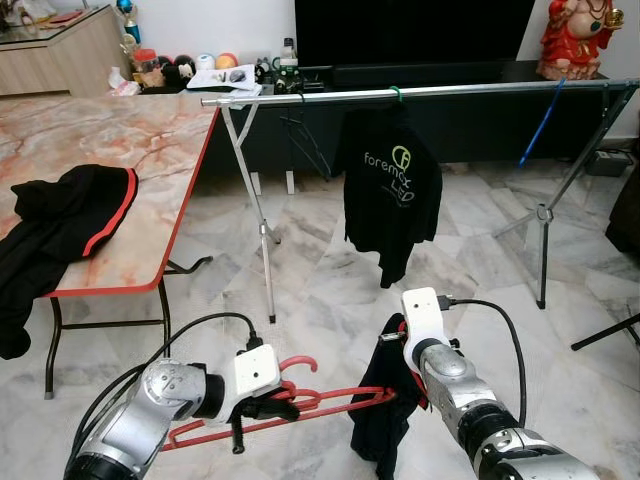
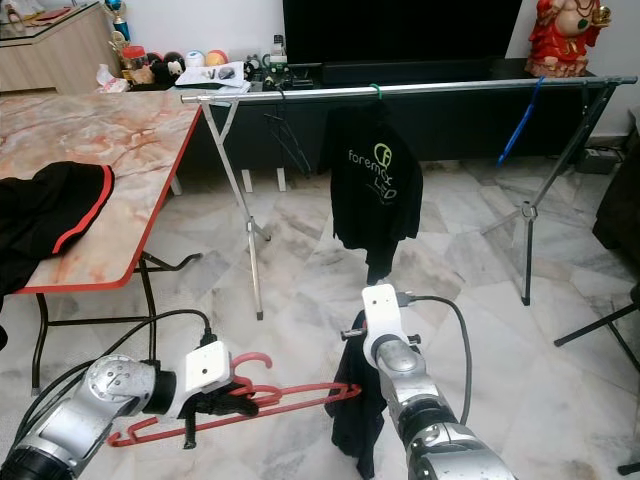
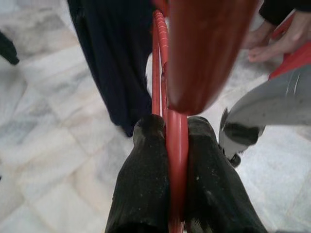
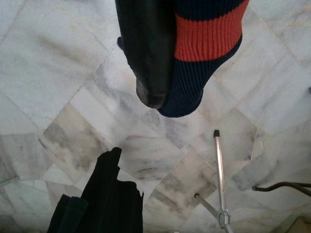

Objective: Hang hanger

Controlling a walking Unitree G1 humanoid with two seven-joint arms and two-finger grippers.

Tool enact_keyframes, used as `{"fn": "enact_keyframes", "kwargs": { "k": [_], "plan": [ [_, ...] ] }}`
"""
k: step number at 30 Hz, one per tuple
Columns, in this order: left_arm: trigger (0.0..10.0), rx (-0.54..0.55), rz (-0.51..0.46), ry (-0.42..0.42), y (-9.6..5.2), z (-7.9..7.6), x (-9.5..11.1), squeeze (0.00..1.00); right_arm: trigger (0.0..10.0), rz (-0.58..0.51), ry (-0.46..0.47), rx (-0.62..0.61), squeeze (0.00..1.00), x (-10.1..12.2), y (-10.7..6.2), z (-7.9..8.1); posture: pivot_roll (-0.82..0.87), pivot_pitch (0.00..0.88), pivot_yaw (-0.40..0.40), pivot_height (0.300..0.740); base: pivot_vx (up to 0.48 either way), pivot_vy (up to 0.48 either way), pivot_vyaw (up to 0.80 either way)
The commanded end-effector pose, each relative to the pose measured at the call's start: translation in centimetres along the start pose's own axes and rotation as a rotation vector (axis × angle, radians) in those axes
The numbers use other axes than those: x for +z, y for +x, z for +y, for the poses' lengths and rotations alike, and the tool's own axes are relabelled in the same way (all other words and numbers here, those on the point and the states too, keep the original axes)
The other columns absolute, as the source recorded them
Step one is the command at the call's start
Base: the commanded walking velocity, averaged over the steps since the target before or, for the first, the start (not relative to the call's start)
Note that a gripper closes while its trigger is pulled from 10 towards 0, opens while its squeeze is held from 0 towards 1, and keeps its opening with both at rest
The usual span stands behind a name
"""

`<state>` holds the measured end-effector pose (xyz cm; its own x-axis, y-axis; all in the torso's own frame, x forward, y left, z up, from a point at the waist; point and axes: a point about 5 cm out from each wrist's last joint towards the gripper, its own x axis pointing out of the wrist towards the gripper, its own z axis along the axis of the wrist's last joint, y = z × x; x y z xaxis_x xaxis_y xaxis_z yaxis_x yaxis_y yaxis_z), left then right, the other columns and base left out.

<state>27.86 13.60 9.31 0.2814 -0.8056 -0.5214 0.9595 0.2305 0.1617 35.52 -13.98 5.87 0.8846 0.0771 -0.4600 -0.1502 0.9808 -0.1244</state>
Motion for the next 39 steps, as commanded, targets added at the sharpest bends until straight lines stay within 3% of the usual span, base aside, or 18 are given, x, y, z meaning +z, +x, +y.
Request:
{"fn": "enact_keyframes", "kwargs": {
  "k": [1, 6, 12, 23, 39],
  "plan": [
    [10.0, -0.032, -0.018, 0.013, 0.2, 0.0, 1.1, 0.0, 10.0, -0.017, 0.019, -0.007, 0.0, 0.6, 0.1, 0.2, 0.1, 0.061, 0.03, 0.74, 0.0, 0.0, 0.0],
    [10.0, -0.066, -0.089, -0.013, 1.2, -0.6, 2.7, 0.0, 10.0, -0.014, 0.073, -0.017, 0.0, 0.2, 0.0, 0.3, 0.1, 0.062, 0.029, 0.74, 0.0, 0.0, 0.0],
    [10.0, -0.043, -0.096, -0.007, 1.9, -0.9, 3.0, 0.0, 10.0, -0.014, 0.071, -0.016, 0.0, 0.0, 0.0, 0.5, 0.1, 0.063, 0.031, 0.74, 0.0, 0.0, 0.0],
    [10.0, 0.074, -0.085, -0.011, 1.6, 0.0, 2.7, 0.0, 10.0, 0.002, 0.074, -0.02, 0.0, -0.9, -0.1, 0.4, 0.1, 0.064, 0.034, 0.74, 0.0, 0.0, 0.0],
    [10.0, 0.085, -0.052, -0.02, 1.3, 0.0, 2.0, 0.0, 10.0, 0.013, 0.076, -0.046, 0.0, -1.4, -0.3, -0.6, 0.11, 0.066, 0.034, 0.74, 0.0, 0.0, 0.0]
  ]
}}
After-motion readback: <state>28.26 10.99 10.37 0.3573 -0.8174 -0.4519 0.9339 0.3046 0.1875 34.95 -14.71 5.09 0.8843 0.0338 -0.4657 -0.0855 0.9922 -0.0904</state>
